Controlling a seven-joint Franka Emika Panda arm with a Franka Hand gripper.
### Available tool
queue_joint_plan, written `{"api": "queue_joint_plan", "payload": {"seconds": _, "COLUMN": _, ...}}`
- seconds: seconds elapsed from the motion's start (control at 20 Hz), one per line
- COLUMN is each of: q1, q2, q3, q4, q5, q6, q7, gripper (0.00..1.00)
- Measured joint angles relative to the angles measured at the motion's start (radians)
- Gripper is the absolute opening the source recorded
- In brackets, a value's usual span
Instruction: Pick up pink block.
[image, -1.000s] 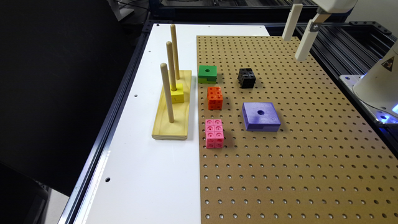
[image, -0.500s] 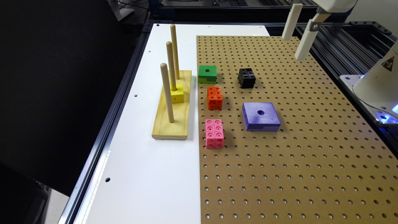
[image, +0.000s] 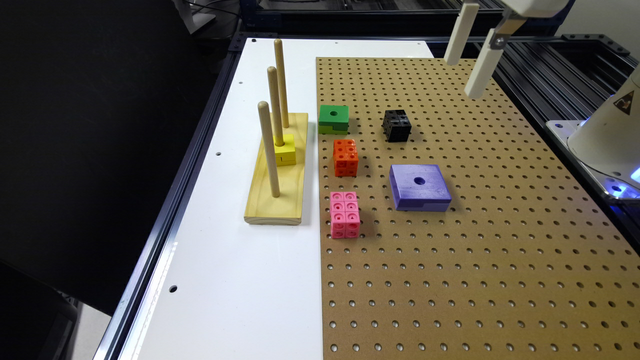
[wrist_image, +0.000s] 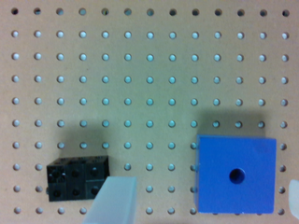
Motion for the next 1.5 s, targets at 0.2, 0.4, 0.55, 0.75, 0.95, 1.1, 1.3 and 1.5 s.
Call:
{"api": "queue_joint_plan", "payload": {"seconds": 0.2, "q1": 0.001, "q2": 0.093, "q3": 0.014, "q4": 0.077, "q5": 0.0, "q6": 0.018, "q7": 0.017, "gripper": 1.0}}
{"api": "queue_joint_plan", "payload": {"seconds": 0.4, "q1": 0.001, "q2": 0.186, "q3": 0.022, "q4": 0.159, "q5": 0.0, "q6": 0.019, "q7": 0.025, "gripper": 1.0}}
{"api": "queue_joint_plan", "payload": {"seconds": 0.55, "q1": 0.001, "q2": 0.233, "q3": 0.027, "q4": 0.203, "q5": 0.0, "q6": 0.019, "q7": 0.03, "gripper": 1.0}}
{"api": "queue_joint_plan", "payload": {"seconds": 0.75, "q1": 0.001, "q2": 0.283, "q3": 0.041, "q4": 0.257, "q5": 0.0, "q6": 0.019, "q7": 0.046, "gripper": 1.0}}
{"api": "queue_joint_plan", "payload": {"seconds": 0.95, "q1": 0.002, "q2": 0.342, "q3": 0.074, "q4": 0.319, "q5": -0.0001, "q6": 0.019, "q7": 0.082, "gripper": 1.0}}
{"api": "queue_joint_plan", "payload": {"seconds": 1.1, "q1": 0.002, "q2": 0.375, "q3": 0.094, "q4": 0.353, "q5": -0.0001, "q6": 0.019, "q7": 0.102, "gripper": 1.0}}
{"api": "queue_joint_plan", "payload": {"seconds": 1.3, "q1": 0.002, "q2": 0.412, "q3": 0.137, "q4": 0.393, "q5": -0.0004, "q6": 0.019, "q7": 0.146, "gripper": 1.0}}
{"api": "queue_joint_plan", "payload": {"seconds": 1.5, "q1": 0.002, "q2": 0.425, "q3": 0.15, "q4": 0.407, "q5": -0.0008, "q6": 0.019, "q7": 0.16, "gripper": 1.0}}
